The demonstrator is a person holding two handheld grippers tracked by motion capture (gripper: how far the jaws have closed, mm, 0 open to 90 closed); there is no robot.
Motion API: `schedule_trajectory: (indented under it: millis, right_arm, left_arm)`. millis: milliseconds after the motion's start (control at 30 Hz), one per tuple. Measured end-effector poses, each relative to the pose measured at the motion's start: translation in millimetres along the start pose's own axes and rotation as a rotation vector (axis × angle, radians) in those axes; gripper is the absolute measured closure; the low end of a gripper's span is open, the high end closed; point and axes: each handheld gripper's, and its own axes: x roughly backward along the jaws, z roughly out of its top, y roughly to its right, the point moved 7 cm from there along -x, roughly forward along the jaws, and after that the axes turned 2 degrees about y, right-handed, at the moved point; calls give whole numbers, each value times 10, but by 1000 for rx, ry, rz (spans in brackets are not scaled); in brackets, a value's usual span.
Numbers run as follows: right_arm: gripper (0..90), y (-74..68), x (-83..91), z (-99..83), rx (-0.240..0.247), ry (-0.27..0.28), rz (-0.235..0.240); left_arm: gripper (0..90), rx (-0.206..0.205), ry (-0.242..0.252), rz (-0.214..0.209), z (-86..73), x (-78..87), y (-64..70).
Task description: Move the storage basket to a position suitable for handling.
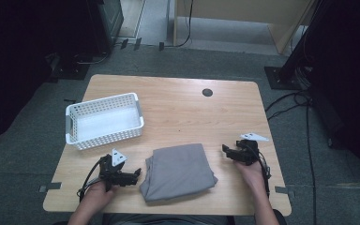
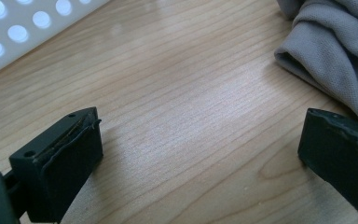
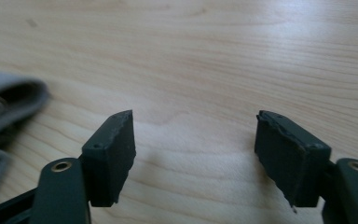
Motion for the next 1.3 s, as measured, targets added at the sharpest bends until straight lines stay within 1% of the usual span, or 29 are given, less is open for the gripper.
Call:
schedule_trajectory:
  millis: [33,100,167,200,233,267,300,333,400,500,567,600,633,667,733,767,800,867,900,933,967,1000,1033,1067,1100,1200,1233,1267,1300]
  right_arm:
    - [298,18,16,79,-29,-15,55]
    - [340,20,27,161,-31,-15,105]
    - [381,8,20,230,-58,-21,164]
    - [381,-1,13,261,-70,-24,185]
    - [380,-14,1,292,-72,-20,199]
    - [380,-14,1,292,-72,-20,199]
    - [406,-53,-11,346,-64,-1,226]
    - [396,-74,-25,368,-64,-20,237]
    - [406,-105,-57,418,-51,-44,247]
    - [438,-201,-85,549,-29,-44,274]
    - [441,-255,-116,620,-6,-49,277]
    - [441,-255,-116,620,-6,-49,277]
    - [458,-312,-152,682,6,-56,284]
    - [459,-347,-171,712,6,-64,296]
    - [459,-423,-201,777,16,-58,306]
    - [459,-462,-219,807,22,-64,309]
    - [459,-462,-219,807,22,-64,309]
    - [463,-538,-261,864,19,-89,322]
    - [461,-608,-309,922,31,-97,332]
    - [461,-608,-309,922,31,-97,332]
    - [461,-672,-361,980,45,-94,339]
    - [461,-672,-361,980,45,-94,339]
    - [463,-738,-416,1031,55,-97,344]
    - [463,-738,-416,1031,55,-97,344]
    - [471,-810,-469,1078,71,-96,352]
    - [485,-919,-540,1142,89,-102,362]
    - [492,-955,-562,1163,92,-106,369]
    - [492,-955,-562,1163,92,-106,369]
    - [497,-1027,-608,1205,95,-111,376]
  left_arm:
    - [0,0,0,0,0,0,0]
    - [0,1,1,0,1,-1,0]
    - [0,1,0,0,0,0,0]
    - [0,0,0,0,0,0,0]
    - [0,0,0,0,1,0,-1]
    - [0,0,0,0,1,0,-1]
    - [0,0,1,1,1,-1,-1]
    - [0,0,1,1,1,-1,-1]
    - [0,0,0,0,0,0,-1]
    - [0,0,-1,0,0,1,-1]
    - [0,0,0,0,0,0,-1]
    - [0,0,0,0,0,0,-1]
    - [0,0,-1,0,0,1,-1]
    - [0,0,0,0,0,0,-1]
    - [0,0,-1,0,0,1,-1]
    - [0,0,0,0,0,0,-1]
    - [0,0,0,0,0,0,-1]
    - [0,-1,-1,0,0,1,-2]
    - [0,-1,-2,0,-1,2,-2]
    - [0,-1,-2,0,-1,2,-2]
    - [0,-3,-3,0,-1,3,-3]
    - [0,-3,-3,0,-1,3,-3]
    - [0,-1,-2,0,-1,2,-2]
    - [0,-1,-2,0,-1,2,-2]
    - [0,-1,-2,0,0,1,-2]
    - [0,-2,-3,0,-1,2,-3]
    - [0,-1,-2,0,-1,2,-2]
    - [0,-1,-2,0,-1,2,-2]
    - [0,0,-1,0,0,1,-1]
